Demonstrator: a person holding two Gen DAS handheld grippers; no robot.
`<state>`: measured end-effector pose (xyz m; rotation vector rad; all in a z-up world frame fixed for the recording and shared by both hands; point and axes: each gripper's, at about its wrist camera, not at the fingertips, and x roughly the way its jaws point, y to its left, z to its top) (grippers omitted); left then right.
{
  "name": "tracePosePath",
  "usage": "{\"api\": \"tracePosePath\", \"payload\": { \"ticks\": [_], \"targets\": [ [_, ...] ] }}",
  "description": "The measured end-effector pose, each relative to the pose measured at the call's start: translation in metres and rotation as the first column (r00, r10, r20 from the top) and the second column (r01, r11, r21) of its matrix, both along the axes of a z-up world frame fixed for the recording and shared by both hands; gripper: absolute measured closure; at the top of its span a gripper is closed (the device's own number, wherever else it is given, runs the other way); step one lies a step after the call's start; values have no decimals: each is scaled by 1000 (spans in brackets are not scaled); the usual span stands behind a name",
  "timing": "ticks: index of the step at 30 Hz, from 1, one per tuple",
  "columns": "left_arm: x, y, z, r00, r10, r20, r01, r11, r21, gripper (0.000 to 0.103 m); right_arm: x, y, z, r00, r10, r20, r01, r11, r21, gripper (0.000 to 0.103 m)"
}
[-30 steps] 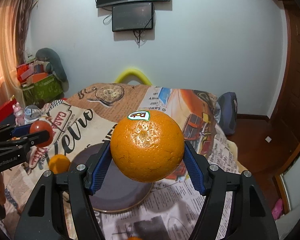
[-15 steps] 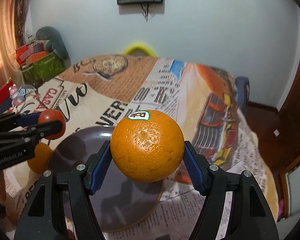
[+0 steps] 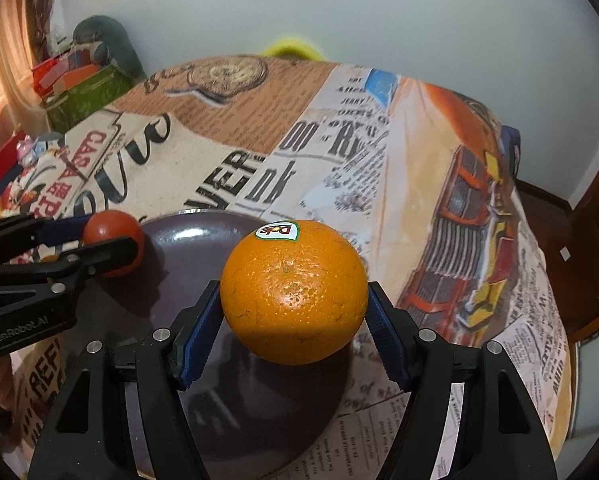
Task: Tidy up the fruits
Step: 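Carry the tomato with the left tool while the right tool carries the orange onto the dark plate, then open and move both tools back toward the two yellow-green corn cobs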
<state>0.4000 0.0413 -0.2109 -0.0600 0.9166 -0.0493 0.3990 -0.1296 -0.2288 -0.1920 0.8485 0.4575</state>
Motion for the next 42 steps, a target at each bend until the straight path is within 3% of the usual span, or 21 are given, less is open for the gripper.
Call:
{"api": "tracePosePath", "payload": {
  "ticks": [3,7,13,14,16,23,32,42],
  "targets": [
    [1,0,-1,1000,1,-4,-1,1000,3,53,1,6,-7,1000,19,-17,-19,999,-36,36],
    [2,3,-5,1000,6,-28,-7,1000,-25,41,3,10,-14,999,30,-45,-33,998,-55,36],
    [-8,3,1,1000,12,-16,-13,1000,-28,40,-6,12,-13,999,40,-33,-43,994,-96,35],
    [-11,3,5,1000,12,-8,-12,1000,-28,40,-8,11,-11,999,37,-24,-39,995,-97,34],
    [-17,3,14,1000,13,12,-13,1000,-23,36,-15,8,-2,999,34,4,-34,996,-86,21],
    [-47,3,51,997,10,76,-10,1000,-5,35,-40,-5,32,997,23,68,-20,999,-50,19],
    [-107,3,77,994,-10,106,6,999,38,34,-108,-27,70,990,15,138,-13,1000,-13,19],
    [-185,2,62,998,-17,63,14,999,48,30,-188,-42,57,992,0,130,6,999,-47,19]
  ]
}}
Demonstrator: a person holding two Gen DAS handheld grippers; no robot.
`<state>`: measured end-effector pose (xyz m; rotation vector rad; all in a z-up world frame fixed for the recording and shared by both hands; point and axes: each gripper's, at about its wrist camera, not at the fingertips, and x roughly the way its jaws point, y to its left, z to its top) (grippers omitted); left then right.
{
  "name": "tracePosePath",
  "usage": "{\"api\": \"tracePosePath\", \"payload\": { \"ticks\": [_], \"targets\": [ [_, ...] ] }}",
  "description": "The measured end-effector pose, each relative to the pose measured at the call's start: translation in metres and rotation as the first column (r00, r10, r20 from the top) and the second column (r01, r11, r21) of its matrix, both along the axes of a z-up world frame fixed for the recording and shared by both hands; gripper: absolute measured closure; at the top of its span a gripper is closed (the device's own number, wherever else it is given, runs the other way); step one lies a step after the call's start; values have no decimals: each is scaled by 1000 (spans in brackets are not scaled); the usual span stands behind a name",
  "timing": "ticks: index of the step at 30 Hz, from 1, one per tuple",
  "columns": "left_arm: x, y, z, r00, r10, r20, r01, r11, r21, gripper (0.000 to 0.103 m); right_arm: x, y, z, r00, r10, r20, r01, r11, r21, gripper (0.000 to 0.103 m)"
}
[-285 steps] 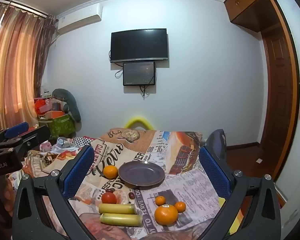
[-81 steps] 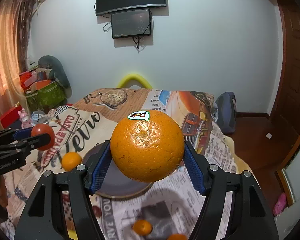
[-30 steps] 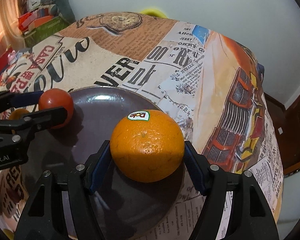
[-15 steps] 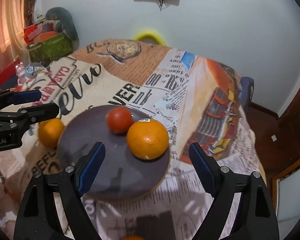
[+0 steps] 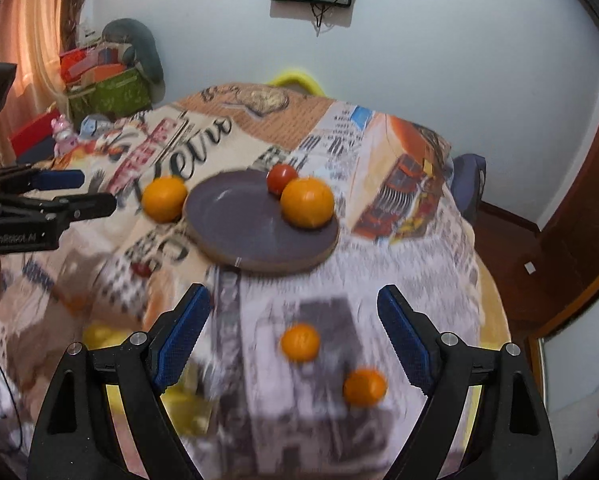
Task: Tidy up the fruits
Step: 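Open and move both tools back toward the two yellow-green corn cobs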
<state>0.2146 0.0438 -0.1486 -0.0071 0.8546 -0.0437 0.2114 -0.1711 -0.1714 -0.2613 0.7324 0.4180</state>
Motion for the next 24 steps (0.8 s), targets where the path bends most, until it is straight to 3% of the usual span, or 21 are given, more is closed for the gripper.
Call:
{"api": "tracePosePath", "payload": {
  "ticks": [7,13,19,24],
  "targets": [
    [-24,3,-46,995,13,-98,-9,999,41,25,-37,-6,-22,998,-1,-63,0,1000,-11,19],
    [-22,12,-85,983,21,-184,-11,998,55,25,-44,-11,-51,987,-14,-161,15,1000,2,19],
    [-23,10,-88,983,-11,-181,18,999,42,25,-42,-10,-72,973,-20,-230,20,1000,-1,16],
    [-29,6,-86,982,-47,-183,52,998,23,25,-40,-13,-72,975,-33,-221,35,999,6,15]
  ]
}}
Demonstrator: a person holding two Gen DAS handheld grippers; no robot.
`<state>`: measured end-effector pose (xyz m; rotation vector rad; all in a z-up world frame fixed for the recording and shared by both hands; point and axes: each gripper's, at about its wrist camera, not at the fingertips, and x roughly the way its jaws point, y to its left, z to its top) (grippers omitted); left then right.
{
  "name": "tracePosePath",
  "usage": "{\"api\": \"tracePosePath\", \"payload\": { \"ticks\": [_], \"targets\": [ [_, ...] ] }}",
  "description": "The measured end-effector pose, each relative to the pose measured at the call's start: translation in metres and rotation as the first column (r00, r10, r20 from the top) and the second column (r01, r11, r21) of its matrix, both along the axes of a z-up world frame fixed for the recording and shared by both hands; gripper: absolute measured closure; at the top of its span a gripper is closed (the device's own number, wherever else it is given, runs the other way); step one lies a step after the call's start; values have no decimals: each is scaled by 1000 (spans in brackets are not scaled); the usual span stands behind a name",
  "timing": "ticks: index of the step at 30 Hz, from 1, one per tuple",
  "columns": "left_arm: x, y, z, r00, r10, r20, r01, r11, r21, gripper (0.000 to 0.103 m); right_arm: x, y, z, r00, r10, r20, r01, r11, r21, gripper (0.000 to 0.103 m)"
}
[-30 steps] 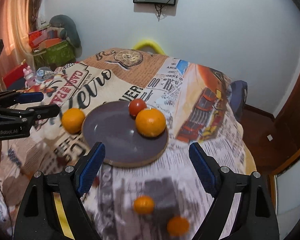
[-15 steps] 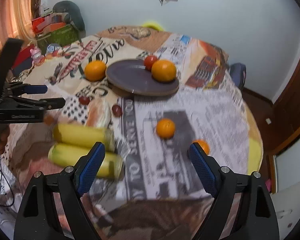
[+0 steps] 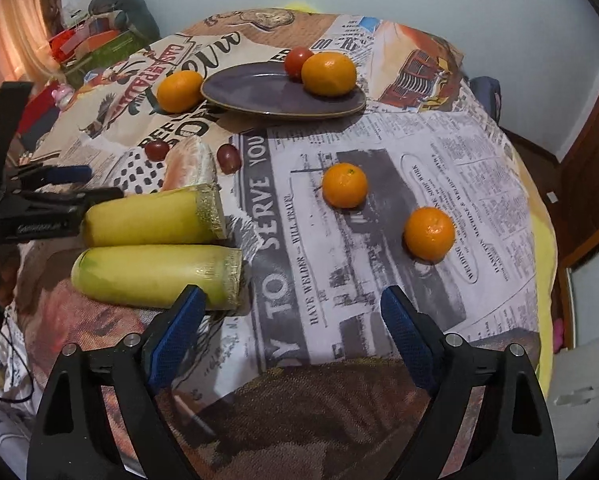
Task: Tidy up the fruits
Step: 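Open and move both tools back toward the two yellow-green corn cobs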
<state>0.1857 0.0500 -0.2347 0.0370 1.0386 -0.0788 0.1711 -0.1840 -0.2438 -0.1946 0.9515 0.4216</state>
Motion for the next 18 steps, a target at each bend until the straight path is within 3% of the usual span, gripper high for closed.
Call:
{"api": "tracePosePath", "payload": {
  "ticks": [8,11,18],
  "targets": [
    [-24,-46,12,988,-148,32,149,989,-23,25,15,-3,4,996,-47,70,52,996,-66,16],
    [-27,-62,15,987,-156,48,155,988,18,25,17,-7,8,997,-51,59,55,997,-61,16],
    [-36,-57,31,989,-120,84,118,993,21,25,0,0,27,999,-4,43,2,999,44,16]
  ]
}}
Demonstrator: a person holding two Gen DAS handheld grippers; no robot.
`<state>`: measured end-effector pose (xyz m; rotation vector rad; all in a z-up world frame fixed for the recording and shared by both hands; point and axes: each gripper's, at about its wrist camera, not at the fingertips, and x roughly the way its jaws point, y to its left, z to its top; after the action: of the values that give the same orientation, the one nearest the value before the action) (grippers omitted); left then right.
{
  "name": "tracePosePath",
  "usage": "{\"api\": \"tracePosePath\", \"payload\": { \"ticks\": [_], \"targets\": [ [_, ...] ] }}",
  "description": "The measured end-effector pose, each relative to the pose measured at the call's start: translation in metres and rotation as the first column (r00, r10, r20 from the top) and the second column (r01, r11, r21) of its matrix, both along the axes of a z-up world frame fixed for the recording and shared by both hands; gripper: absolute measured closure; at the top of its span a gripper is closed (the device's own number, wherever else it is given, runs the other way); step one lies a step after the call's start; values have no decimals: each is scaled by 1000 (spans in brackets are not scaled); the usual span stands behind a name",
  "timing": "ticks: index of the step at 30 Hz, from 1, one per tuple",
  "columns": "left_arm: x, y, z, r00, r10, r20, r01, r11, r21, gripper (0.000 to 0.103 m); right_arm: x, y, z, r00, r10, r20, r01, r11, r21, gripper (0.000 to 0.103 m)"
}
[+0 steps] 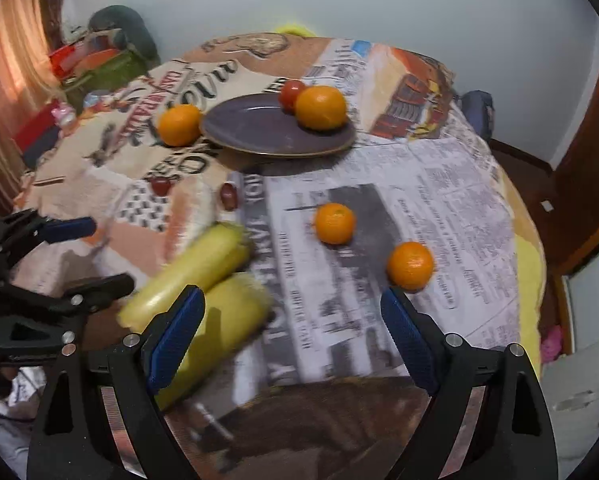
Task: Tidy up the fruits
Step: 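Open and move both tools back toward the two yellow-green corn cobs, then grasp one corn cob with the right tool while the left tool grasps the other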
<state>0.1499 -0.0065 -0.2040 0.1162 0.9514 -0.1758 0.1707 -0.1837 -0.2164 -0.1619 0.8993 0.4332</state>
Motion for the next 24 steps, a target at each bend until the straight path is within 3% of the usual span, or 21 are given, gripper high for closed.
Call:
{"api": "tracePosePath", "payload": {
  "ticks": [6,14,20,24],
  "targets": [
    [-15,12,13,999,23,42,-22,1000,-7,25,-4,24,-17,996,36,-76,-34,999,25,16],
    [-23,18,12,998,46,37,-45,999,-25,25,-10,30,-23,987,85,-139,-77,995,57,17],
    [-19,13,13,998,47,32,-46,998,-38,25,-12,30,-32,973,132,-190,-111,987,118,42],
    [-17,5,16,999,27,35,-26,999,-39,25,-14,20,-27,985,104,-136,-96,993,64,59]
  ]
}}
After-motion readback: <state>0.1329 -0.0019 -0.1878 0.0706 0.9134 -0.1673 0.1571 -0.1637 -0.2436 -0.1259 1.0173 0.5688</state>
